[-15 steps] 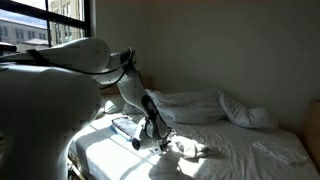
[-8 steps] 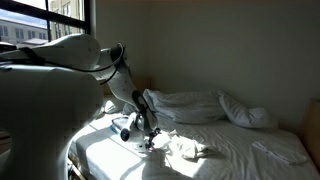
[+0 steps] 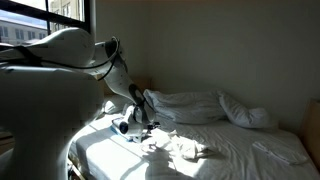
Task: Fold the cloth
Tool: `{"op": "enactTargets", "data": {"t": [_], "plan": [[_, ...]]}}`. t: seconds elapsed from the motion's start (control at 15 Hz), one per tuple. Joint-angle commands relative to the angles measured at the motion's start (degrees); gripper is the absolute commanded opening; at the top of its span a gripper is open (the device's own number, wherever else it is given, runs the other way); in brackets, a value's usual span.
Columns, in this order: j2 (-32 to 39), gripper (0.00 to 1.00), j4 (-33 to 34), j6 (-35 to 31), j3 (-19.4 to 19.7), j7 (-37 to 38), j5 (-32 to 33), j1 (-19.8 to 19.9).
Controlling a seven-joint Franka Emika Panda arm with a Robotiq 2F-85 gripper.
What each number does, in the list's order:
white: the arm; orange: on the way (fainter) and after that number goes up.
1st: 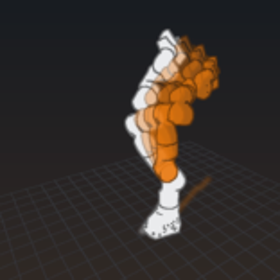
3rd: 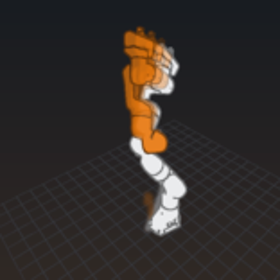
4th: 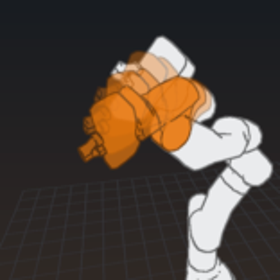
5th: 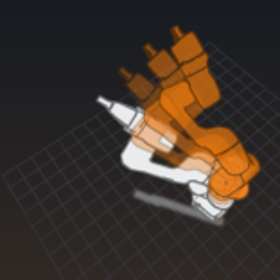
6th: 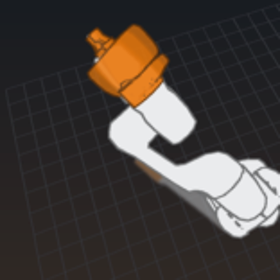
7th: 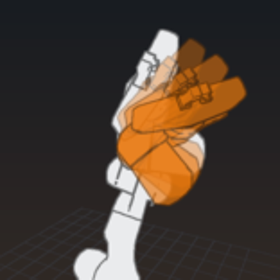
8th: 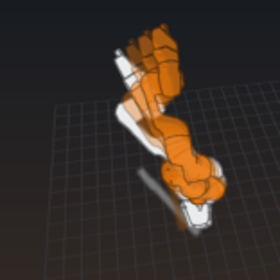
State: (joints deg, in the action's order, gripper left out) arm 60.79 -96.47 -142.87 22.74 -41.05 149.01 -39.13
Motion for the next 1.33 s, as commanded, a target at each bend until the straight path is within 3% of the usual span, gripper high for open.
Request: {"op": "enactTargets", "data": {"t": [0.0, 0.07, 0.13, 0.53, 1.0, 1.27], "plan": [[-3.87, 1.00, -5.05, 3.72, 1.56, 8.95, 0.00, 2.46], [-4.37, 1.00, -5.71, 4.63, 1.85, 10.56, -0.46, 3.34], [-5.88, 1.00, -5.70, 7.26, -3.53, 7.64, -0.23, 9.91], [-4.38, 1.00, -4.11, 12.83, -10.73, 8.90, -6.22, 23.27], [-3.05, 1.00, -2.92, 18.01, -16.41, 8.46, -22.18, 30.36], [-2.37, 1.00, -2.42, 14.87, -19.83, 9.09, -28.69, 32.83]]}}
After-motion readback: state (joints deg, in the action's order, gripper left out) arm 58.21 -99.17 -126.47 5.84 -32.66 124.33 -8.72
